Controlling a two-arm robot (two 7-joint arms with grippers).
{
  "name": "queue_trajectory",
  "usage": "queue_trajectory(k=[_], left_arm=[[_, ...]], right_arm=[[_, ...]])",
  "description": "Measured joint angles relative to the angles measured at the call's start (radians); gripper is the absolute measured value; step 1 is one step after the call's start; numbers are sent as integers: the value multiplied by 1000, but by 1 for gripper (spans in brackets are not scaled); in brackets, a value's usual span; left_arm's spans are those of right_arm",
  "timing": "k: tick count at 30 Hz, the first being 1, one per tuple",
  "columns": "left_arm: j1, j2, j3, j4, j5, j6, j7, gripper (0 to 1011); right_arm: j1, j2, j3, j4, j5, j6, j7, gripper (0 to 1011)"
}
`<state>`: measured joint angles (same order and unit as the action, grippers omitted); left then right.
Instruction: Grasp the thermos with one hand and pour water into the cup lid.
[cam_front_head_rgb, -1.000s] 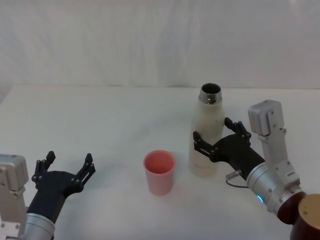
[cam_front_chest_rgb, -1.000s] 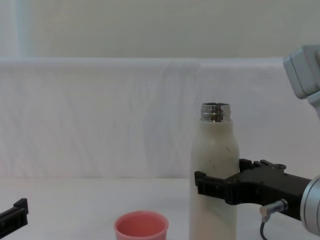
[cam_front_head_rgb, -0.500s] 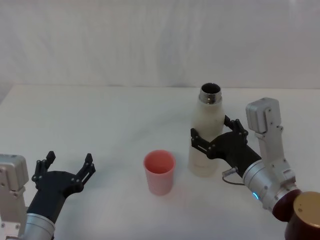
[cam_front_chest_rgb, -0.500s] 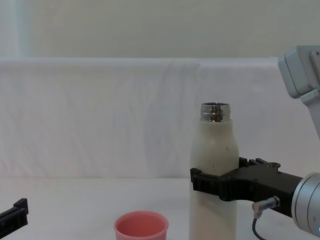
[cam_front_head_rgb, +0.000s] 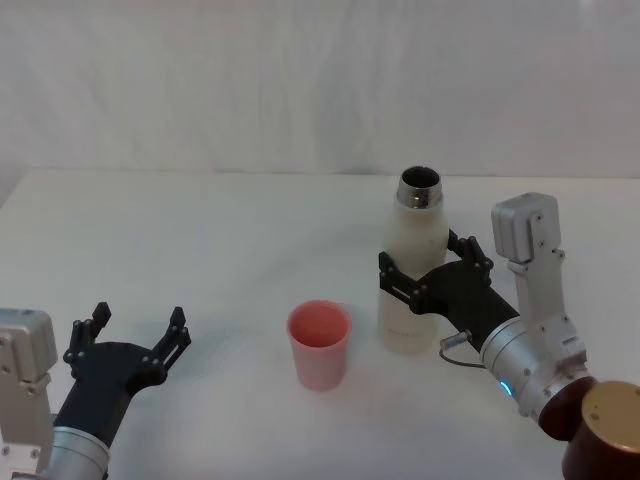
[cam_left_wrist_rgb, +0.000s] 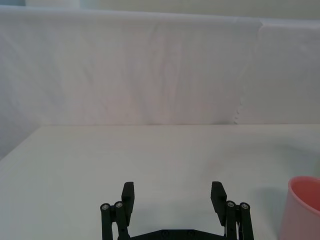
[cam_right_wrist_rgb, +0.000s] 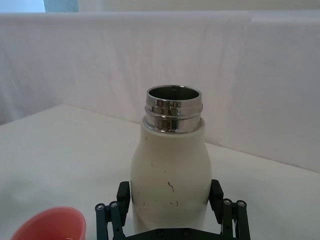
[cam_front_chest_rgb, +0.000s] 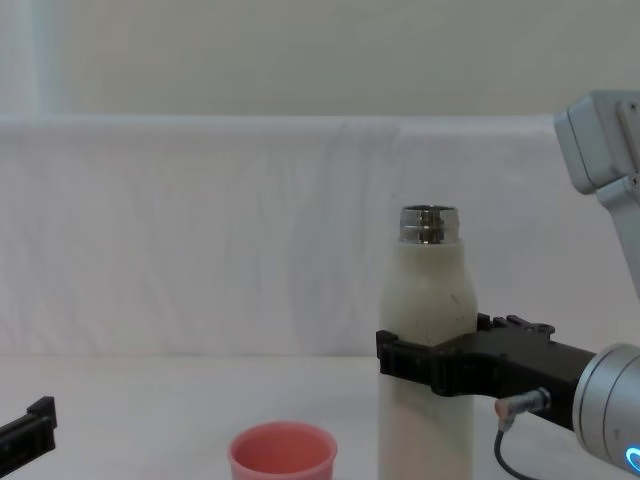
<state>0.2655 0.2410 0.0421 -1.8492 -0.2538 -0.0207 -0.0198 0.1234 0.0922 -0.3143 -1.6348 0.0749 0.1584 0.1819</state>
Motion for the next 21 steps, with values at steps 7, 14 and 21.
queue_trajectory(k=[7,14,21], left_arm=[[0,0,0,0,0,0,0,1001],[0,0,0,0,0,0,0,1001],[0,0,0,0,0,0,0,1001]], right_arm=[[6,-9,2,11,7,-2,-4,1000],[18,-14,0,29,8,-3,-5,1000],[29,-20,-1,44,7,-4,-9,1000]])
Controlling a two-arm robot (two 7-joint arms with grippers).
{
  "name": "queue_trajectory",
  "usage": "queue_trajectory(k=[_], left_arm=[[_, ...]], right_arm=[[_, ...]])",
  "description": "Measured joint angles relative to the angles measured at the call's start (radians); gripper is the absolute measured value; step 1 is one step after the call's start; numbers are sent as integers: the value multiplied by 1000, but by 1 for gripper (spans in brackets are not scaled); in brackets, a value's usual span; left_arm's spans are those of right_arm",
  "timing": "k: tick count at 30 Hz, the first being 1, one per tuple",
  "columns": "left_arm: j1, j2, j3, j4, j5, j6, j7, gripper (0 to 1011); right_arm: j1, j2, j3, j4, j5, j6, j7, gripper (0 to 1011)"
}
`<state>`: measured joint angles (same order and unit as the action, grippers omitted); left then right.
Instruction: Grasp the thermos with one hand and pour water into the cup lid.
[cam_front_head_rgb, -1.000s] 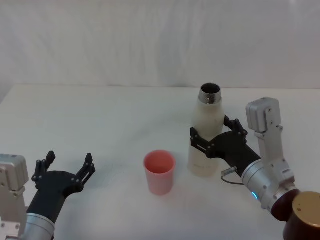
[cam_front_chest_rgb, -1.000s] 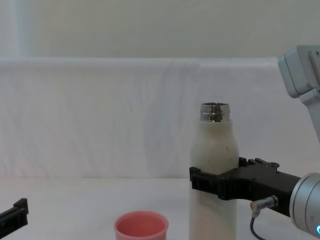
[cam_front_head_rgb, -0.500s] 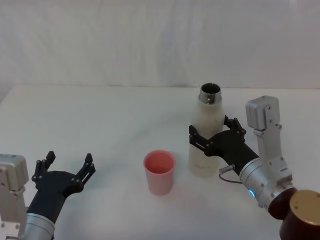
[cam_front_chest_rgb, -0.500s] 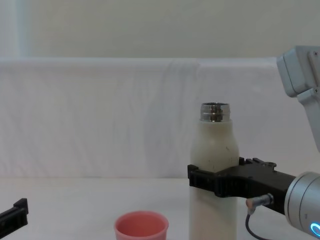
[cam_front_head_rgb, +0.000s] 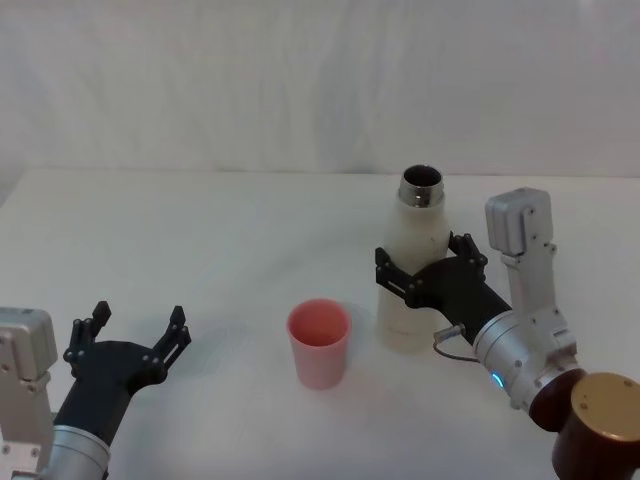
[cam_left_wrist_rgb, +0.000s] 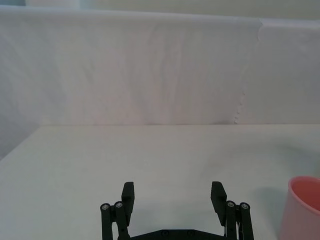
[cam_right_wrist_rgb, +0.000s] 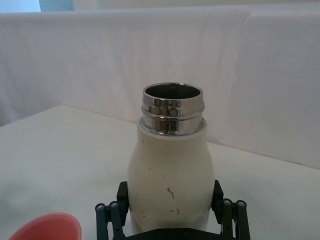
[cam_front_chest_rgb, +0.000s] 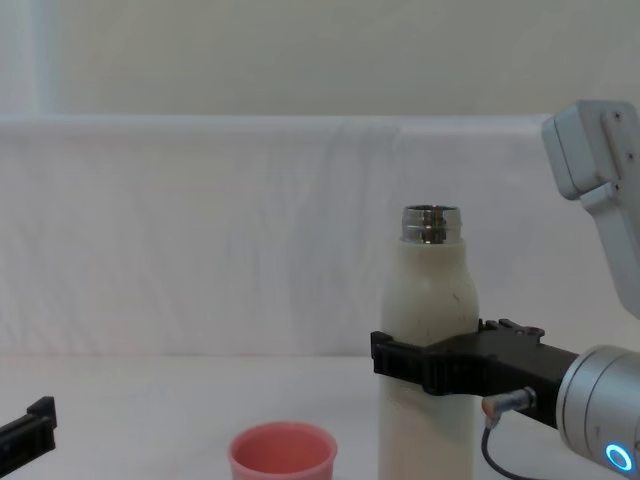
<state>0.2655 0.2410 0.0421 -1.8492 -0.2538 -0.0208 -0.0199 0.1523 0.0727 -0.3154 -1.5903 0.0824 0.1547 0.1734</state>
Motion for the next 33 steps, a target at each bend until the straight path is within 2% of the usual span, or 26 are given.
queue_trajectory(k=[33], left_arm=[[0,0,0,0,0,0,0,1001]], right_arm=[[2,0,-1,3,-2,1,-1,1000]])
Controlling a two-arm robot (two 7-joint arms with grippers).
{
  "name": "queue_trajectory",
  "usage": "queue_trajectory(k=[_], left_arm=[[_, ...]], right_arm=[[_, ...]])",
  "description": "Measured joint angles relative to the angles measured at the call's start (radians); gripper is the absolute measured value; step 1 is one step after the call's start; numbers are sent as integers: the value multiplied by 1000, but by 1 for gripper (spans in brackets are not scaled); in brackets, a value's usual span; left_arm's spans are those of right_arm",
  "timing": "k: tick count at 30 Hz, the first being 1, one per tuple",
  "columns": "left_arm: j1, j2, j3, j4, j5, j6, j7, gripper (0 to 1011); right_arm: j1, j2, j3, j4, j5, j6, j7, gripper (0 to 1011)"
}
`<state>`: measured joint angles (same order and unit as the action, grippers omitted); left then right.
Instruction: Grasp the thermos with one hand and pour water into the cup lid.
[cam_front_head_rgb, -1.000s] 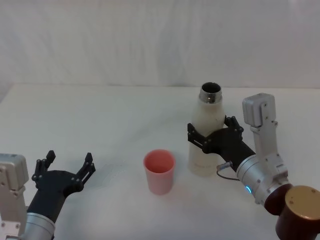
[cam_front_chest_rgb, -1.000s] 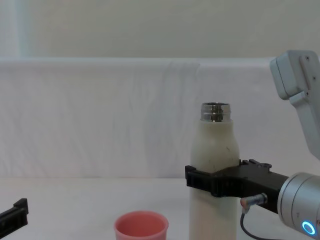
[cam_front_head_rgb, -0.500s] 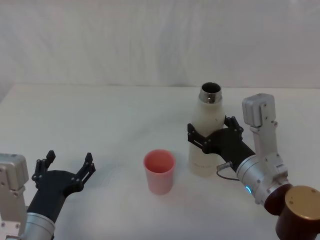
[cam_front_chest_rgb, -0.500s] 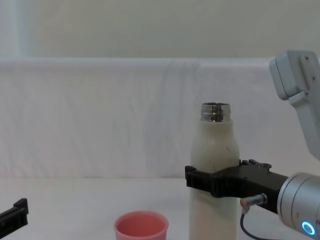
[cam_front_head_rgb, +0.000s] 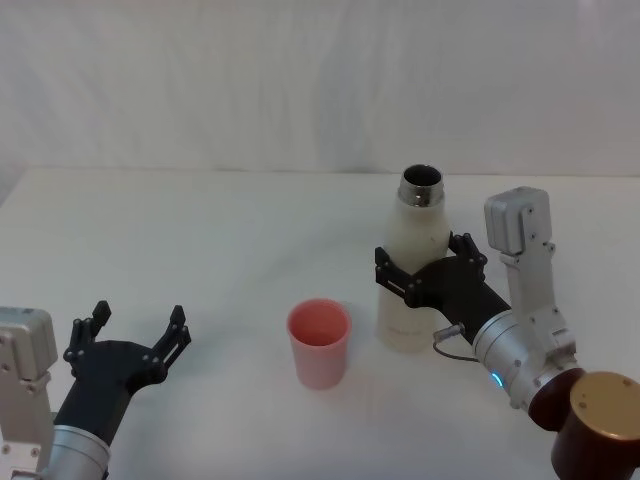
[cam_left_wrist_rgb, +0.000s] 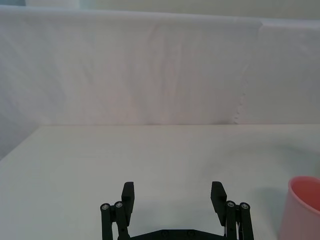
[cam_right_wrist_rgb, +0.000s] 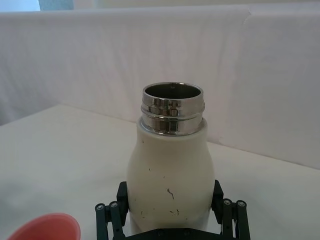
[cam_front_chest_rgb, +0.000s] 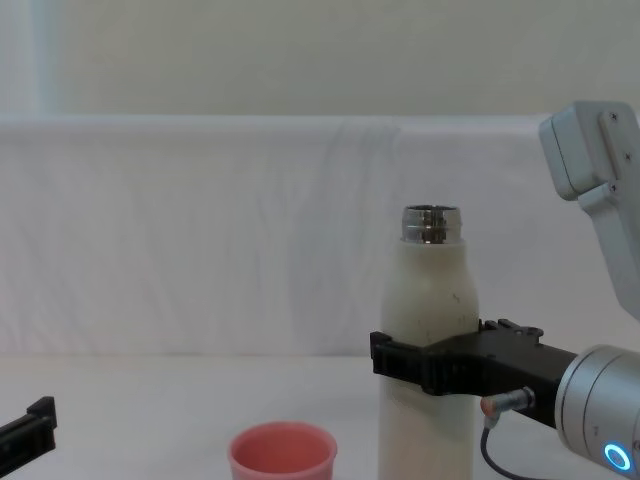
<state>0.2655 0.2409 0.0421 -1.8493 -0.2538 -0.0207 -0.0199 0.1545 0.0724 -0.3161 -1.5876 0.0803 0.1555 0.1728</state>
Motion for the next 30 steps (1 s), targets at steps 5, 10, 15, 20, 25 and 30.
queue_trajectory(k=[5,10,15,20,25,30], left_arm=[[0,0,0,0,0,0,0,1001],[0,0,0,0,0,0,0,1001],[0,0,0,0,0,0,0,1001],[0,0,0,0,0,0,0,1001],[0,0,0,0,0,0,0,1001],[0,0,0,0,0,0,0,1001]], right_arm=[[0,0,0,0,0,0,0,1000],[0,0,0,0,0,0,0,959],[0,0,0,0,0,0,1,959],[0,0,0,0,0,0,1,958],[0,0,0,0,0,0,1,958],[-2,-1,0,-2,-1,-1,0,958]])
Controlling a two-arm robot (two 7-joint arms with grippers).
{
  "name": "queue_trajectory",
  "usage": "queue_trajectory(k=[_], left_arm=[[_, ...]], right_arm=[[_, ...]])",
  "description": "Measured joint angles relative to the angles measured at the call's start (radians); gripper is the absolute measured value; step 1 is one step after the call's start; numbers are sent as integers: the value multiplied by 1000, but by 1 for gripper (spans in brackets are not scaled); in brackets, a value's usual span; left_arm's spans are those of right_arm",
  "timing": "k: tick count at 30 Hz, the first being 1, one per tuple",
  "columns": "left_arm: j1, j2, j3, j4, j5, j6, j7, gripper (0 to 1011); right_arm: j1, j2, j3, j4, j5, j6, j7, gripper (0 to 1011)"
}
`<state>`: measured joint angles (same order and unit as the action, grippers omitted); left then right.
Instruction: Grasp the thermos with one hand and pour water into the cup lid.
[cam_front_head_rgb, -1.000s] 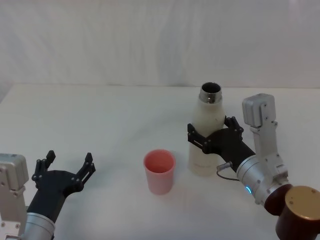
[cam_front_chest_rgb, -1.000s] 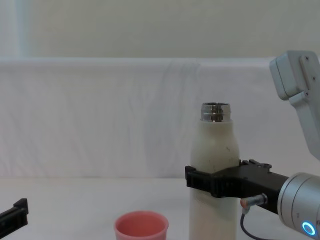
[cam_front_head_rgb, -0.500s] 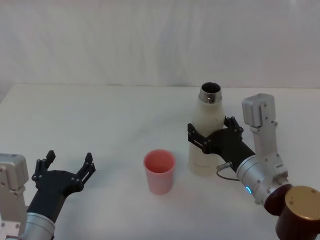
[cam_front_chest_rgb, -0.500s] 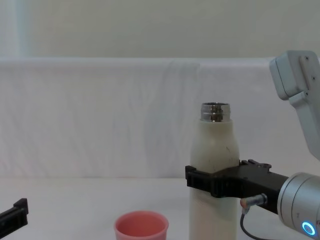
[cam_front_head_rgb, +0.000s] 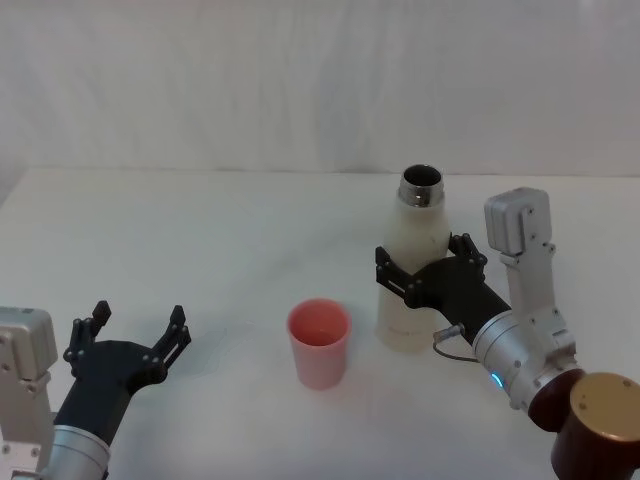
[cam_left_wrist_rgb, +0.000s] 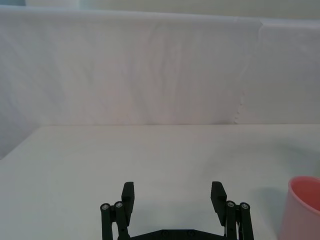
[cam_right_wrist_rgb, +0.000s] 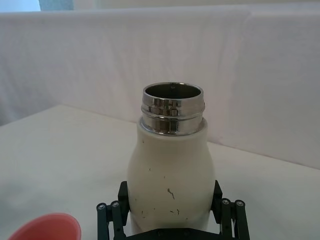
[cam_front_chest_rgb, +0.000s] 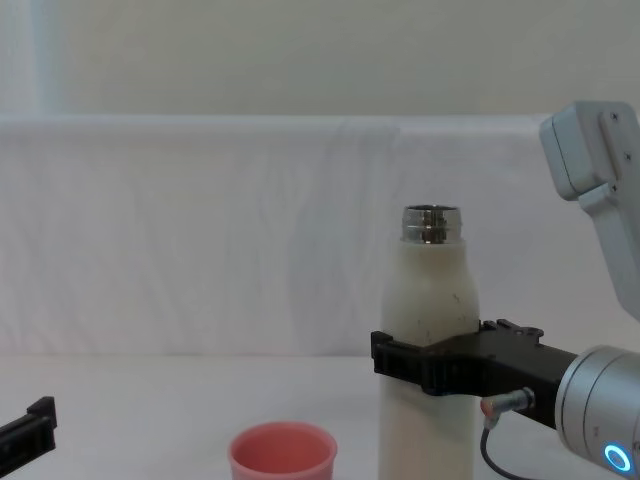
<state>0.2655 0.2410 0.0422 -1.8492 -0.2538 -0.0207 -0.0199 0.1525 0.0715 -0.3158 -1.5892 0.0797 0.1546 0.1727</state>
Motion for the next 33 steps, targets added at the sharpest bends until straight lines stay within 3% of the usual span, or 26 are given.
queue_trajectory(k=[14,21,27,33], left_arm=[[0,0,0,0,0,0,0,1001],[0,0,0,0,0,0,0,1001],[0,0,0,0,0,0,0,1001],[0,0,0,0,0,0,0,1001]], right_arm=[[-12,-1,2,-16,-4,-4,-5,958],[-24,15,3,-58,-22,0,-10,958],[-37,49,-2,-112,-71,14,-16,958],[-47,96,-11,-163,-155,25,-17,958]])
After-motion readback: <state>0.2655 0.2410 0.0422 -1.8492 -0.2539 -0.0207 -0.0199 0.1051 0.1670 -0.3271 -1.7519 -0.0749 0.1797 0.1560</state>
